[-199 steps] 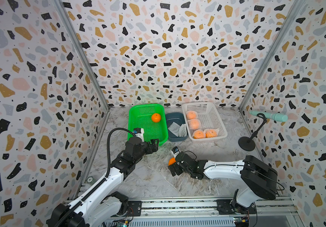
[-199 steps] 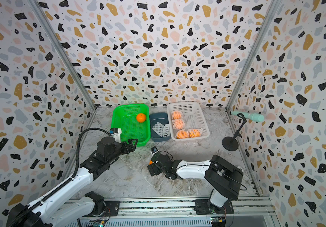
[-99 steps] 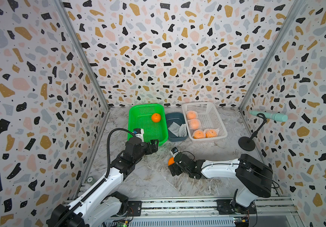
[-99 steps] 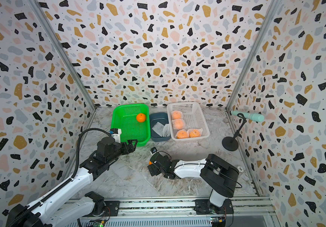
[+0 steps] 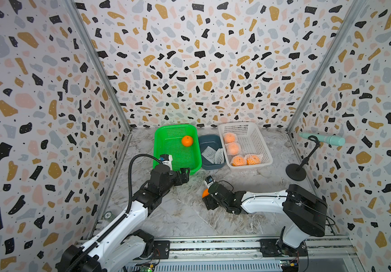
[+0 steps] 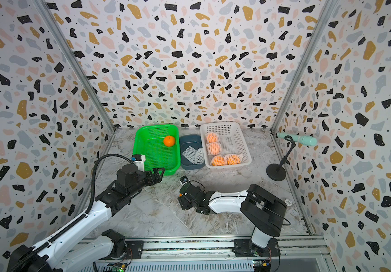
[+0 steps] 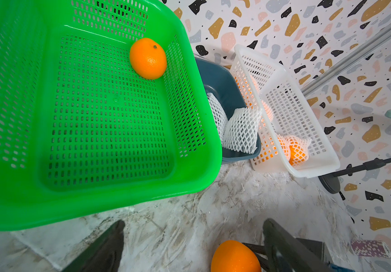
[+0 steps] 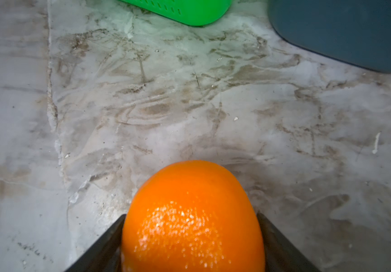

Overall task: Remove foam nets from oranges
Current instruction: Pick up the orange from the center of the board.

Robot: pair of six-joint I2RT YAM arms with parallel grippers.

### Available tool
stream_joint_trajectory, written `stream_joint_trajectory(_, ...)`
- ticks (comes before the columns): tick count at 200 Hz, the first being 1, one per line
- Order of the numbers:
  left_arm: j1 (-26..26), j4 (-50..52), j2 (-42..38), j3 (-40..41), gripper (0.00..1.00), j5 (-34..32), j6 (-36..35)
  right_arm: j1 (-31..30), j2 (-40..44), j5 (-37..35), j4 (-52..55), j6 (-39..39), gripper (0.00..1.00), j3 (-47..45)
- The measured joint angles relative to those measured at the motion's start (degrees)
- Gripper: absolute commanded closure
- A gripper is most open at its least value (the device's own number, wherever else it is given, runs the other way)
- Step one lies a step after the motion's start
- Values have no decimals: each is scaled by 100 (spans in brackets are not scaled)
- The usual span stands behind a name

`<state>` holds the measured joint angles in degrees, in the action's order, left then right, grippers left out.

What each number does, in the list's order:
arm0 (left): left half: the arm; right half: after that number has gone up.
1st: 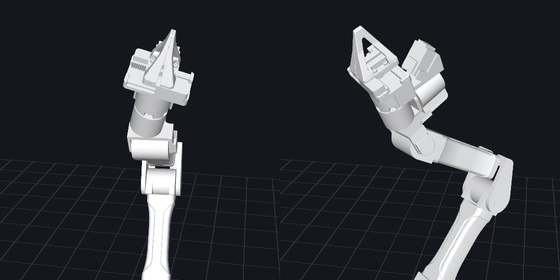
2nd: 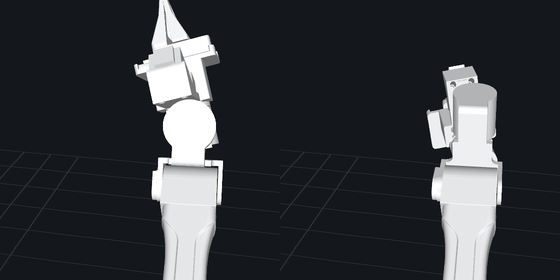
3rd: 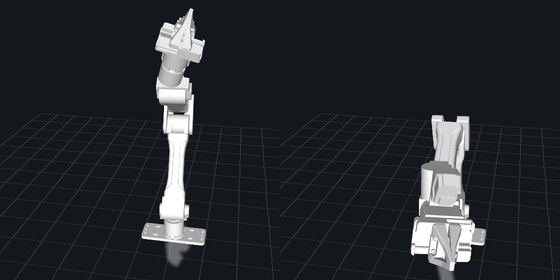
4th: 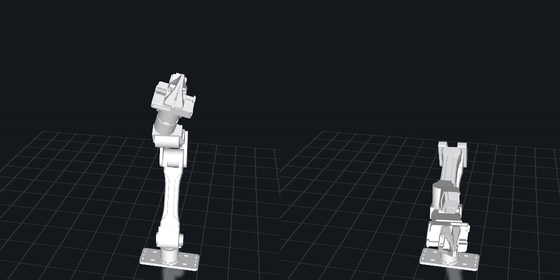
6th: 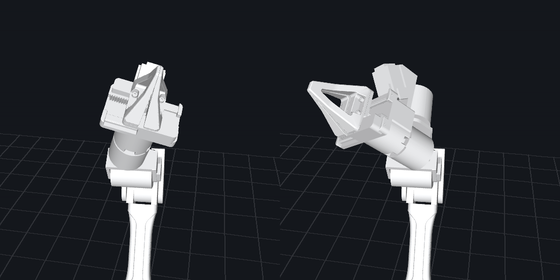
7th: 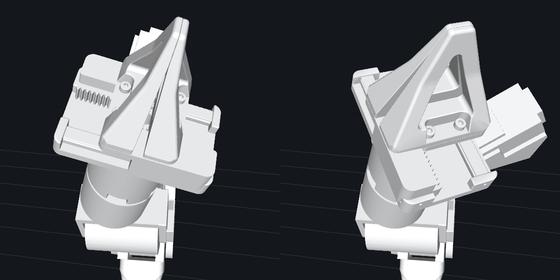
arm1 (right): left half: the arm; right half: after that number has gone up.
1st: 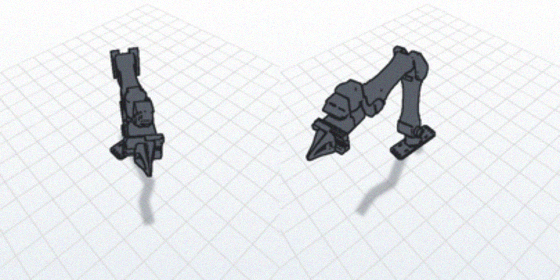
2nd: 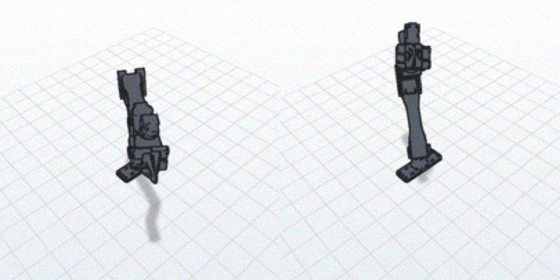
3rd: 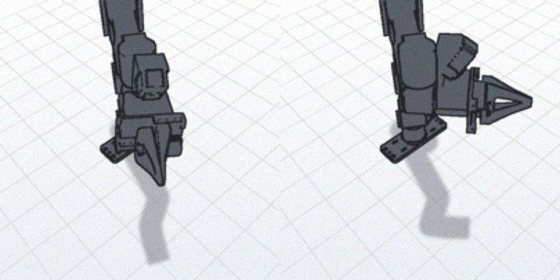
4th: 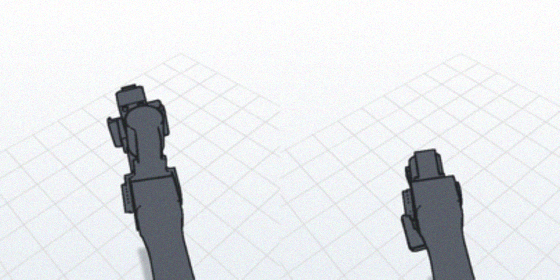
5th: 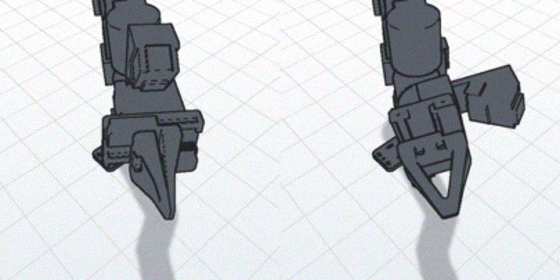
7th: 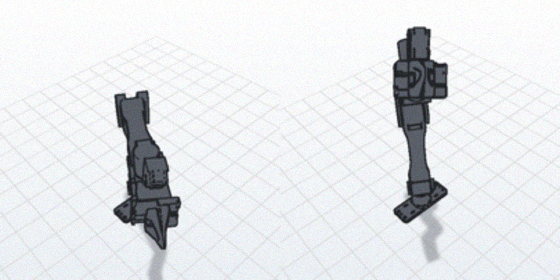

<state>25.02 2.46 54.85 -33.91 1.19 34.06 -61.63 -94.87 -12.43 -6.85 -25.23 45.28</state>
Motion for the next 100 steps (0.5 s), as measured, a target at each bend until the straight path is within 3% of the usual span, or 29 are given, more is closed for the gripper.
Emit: stream_joint_trajectory(100, 0, 271, -420, -63, 7, -190, -20, 42, 269, 87, 348, 201, 21, 363)
